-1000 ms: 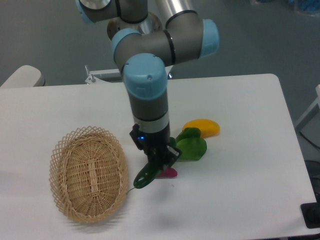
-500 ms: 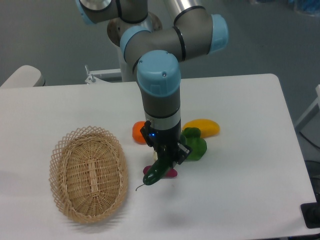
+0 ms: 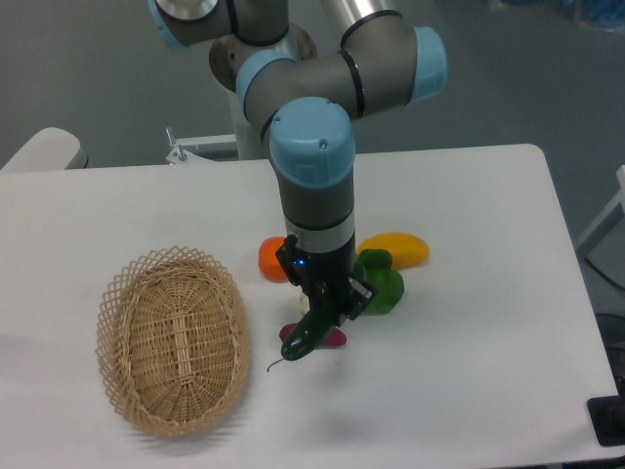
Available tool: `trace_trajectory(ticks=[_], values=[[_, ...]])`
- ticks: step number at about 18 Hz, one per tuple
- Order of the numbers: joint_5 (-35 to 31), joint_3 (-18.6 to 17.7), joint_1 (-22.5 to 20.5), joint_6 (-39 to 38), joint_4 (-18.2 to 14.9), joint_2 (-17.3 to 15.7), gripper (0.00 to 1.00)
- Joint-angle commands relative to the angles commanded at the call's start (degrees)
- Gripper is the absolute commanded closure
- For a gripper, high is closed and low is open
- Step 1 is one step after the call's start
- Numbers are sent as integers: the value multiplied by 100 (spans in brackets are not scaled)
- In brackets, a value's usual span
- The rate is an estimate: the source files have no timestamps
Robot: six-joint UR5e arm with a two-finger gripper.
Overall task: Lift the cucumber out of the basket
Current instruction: 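Carry the cucumber toward the eggplant and bok choy, holding it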
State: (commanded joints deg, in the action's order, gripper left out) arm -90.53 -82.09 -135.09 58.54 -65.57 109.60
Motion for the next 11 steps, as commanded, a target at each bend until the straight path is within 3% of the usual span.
trace_trajectory(ticks=[11], values=[[-18, -44, 0, 52, 0, -18, 73]])
